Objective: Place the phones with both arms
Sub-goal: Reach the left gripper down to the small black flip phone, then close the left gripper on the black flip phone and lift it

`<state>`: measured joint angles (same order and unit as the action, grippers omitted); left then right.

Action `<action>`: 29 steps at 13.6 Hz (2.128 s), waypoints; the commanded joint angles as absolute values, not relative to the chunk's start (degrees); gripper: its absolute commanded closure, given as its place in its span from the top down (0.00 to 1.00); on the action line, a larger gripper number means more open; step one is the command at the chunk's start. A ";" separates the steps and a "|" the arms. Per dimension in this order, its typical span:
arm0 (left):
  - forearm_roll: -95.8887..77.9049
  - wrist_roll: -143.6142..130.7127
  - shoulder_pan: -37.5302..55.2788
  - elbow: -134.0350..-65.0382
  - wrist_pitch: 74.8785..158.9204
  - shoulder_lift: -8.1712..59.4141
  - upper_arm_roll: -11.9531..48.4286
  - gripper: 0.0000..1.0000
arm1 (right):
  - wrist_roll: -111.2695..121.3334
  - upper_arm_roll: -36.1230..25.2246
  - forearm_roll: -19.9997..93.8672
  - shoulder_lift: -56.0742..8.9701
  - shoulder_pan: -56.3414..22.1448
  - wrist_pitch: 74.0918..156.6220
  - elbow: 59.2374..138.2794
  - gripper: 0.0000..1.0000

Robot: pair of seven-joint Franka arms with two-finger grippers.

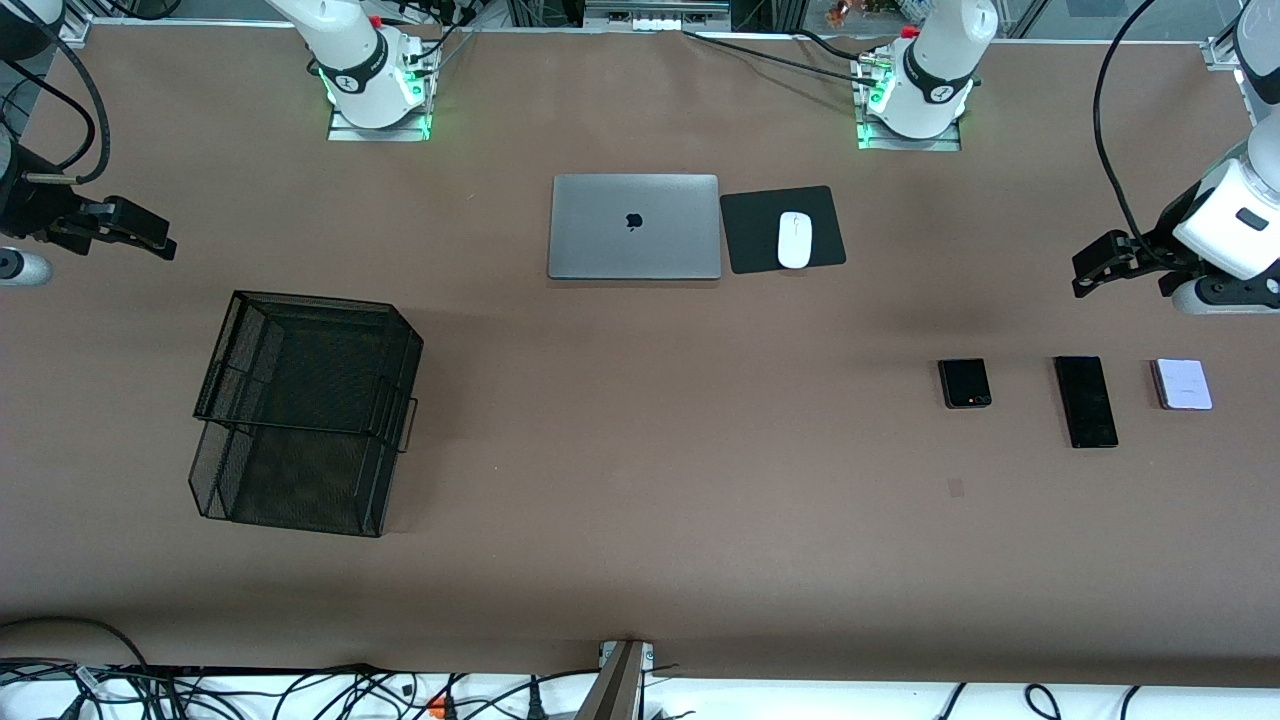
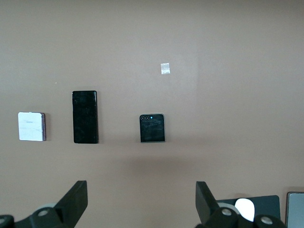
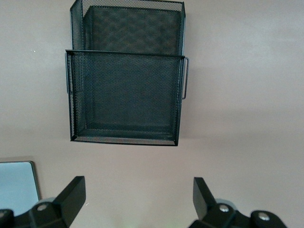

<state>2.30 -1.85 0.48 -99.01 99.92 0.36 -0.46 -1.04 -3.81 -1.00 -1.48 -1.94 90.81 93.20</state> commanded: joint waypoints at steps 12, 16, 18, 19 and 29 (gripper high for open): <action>2.28 -1.67 0.97 -90.98 92.03 6.84 0.26 1.00 | -1.14 -3.34 -0.88 -0.88 -0.79 90.97 93.43 1.00; 2.11 0.88 -0.09 -87.89 90.70 11.76 0.09 1.00 | -0.53 -3.34 -0.97 -0.97 -0.79 91.05 93.34 1.00; 2.20 1.05 -1.05 -88.24 91.14 15.80 0.00 1.00 | -1.14 -3.34 -0.97 -1.05 -0.79 91.05 93.34 1.00; 2.28 1.05 -1.14 -88.85 92.71 17.56 -0.09 1.00 | -1.14 -3.34 -0.97 -1.05 -0.79 91.05 93.25 1.00; 3.16 1.14 -2.11 -121.79 142.06 21.26 0.26 1.00 | -0.88 -3.34 -0.97 -1.05 -0.79 91.58 93.25 1.00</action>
